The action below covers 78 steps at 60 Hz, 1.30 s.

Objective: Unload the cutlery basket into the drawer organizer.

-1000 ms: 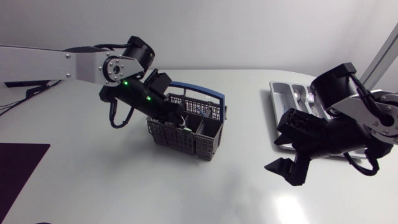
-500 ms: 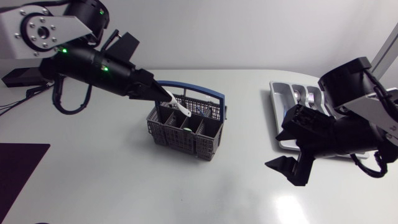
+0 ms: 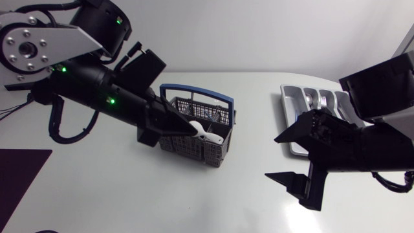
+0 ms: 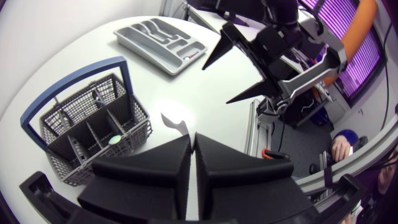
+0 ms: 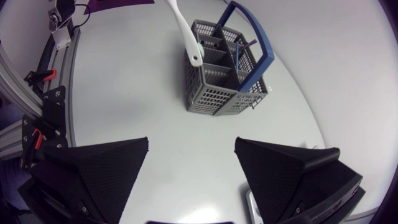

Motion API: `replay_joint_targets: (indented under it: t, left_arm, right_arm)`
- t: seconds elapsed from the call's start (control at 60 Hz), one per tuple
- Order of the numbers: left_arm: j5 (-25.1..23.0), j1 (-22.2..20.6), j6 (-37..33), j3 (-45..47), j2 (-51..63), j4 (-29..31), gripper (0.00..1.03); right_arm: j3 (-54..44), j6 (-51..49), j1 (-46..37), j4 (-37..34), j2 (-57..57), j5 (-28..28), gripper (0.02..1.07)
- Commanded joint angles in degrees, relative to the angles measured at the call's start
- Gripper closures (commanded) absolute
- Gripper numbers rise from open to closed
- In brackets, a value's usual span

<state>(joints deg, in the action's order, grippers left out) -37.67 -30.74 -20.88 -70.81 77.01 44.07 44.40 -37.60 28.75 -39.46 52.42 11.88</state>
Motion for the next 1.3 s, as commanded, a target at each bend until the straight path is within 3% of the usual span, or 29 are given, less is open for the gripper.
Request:
replay_joint_targets:
  t: [0.0,0.267,0.45,0.517,0.65,0.767,1.083,1.2,1.25,1.283]
  left_arm:
    - [-0.47,-2.22,-5.75,2.51,-0.28,-0.30,1.00]
    - [0.05,-8.90,-13.22,6.73,-0.11,-4.00,1.00]
    - [0.14,-13.73,-14.27,6.73,0.42,-4.52,1.00]
    - [0.23,-14.17,-14.18,6.21,1.03,-4.61,1.00]
    - [0.49,-14.26,-14.27,5.41,2.26,-4.52,1.00]
    - [1.02,-14.17,-14.27,5.41,2.79,-4.79,1.00]
    - [1.20,-14.08,-13.92,5.06,2.88,-5.40,0.99]
    - [1.28,-13.82,-13.83,4.71,2.79,-5.58,0.84]
    - [1.64,-13.73,-13.83,4.62,2.79,-5.84,0.73]
    - [2.25,-13.47,-13.66,4.45,2.79,-6.37,0.60]
  right_arm:
    - [-0.37,1.57,2.62,1.23,0.05,-0.54,0.07]
    - [-3.27,2.01,10.97,6.77,1.19,-0.28,0.12]
    - [-4.41,1.92,13.52,10.63,3.83,2.53,0.24]
    - [-4.68,1.75,14.40,11.43,4.18,3.41,0.32]
    - [-5.38,1.48,15.81,12.83,3.83,3.85,0.63]
    - [-5.64,1.22,15.81,12.83,3.12,3.85,0.82]
    - [-5.99,0.69,15.63,12.13,4.44,4.91,1.01]
    - [-6.61,0.60,15.46,11.07,3.91,4.91,1.01]
    - [-6.87,0.60,15.10,10.99,3.65,4.91,1.01]
    - [-7.22,0.51,14.75,10.90,3.47,4.82,1.01]
